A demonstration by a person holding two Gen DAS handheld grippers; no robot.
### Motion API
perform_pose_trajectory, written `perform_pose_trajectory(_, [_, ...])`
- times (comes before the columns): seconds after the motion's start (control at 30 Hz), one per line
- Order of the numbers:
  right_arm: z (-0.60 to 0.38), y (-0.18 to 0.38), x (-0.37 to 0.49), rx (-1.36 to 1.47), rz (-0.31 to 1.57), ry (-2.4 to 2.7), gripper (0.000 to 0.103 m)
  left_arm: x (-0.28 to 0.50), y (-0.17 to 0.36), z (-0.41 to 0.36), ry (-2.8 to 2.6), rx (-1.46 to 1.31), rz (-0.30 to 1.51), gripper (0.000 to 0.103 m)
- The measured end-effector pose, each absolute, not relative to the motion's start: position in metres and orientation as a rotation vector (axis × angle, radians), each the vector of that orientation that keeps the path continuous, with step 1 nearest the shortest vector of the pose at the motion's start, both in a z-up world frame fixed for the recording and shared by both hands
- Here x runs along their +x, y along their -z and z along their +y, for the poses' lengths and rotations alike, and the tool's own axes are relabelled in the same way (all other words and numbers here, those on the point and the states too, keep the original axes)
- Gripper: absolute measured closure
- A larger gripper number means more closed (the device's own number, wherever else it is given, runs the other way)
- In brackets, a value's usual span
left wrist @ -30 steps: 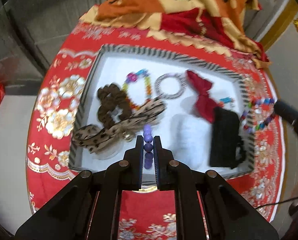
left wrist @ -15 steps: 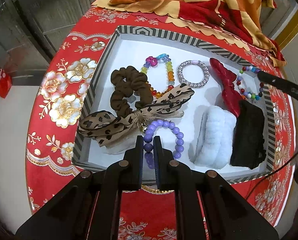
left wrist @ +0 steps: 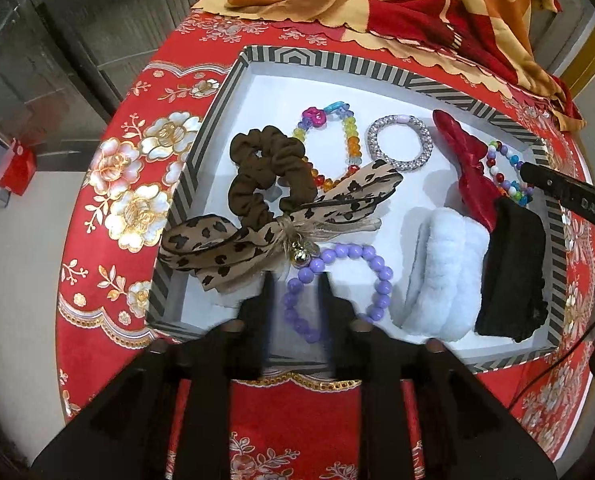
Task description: Organize jewelry
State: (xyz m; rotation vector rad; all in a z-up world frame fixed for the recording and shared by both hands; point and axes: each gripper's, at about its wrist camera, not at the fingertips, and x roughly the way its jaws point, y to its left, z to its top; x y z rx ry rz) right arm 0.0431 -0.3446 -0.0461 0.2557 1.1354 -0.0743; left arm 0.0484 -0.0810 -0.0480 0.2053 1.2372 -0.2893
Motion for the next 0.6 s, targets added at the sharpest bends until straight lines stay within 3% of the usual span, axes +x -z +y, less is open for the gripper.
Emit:
perform_pose_trajectory(0.07, [-0.34, 0.039, 0.037, 0.256, 1.12, 0.07, 0.068, 0.046, 0.045, -0.078, 0.282, 0.18, 1.228, 0.058])
perform_pose_trajectory(0.6, [-0.285, -0.033, -0.068, 0.285, 0.919, 0.161, 0.068, 0.004, -0.004, -0.068, 0.322, 0.172, 1.086, 0.058])
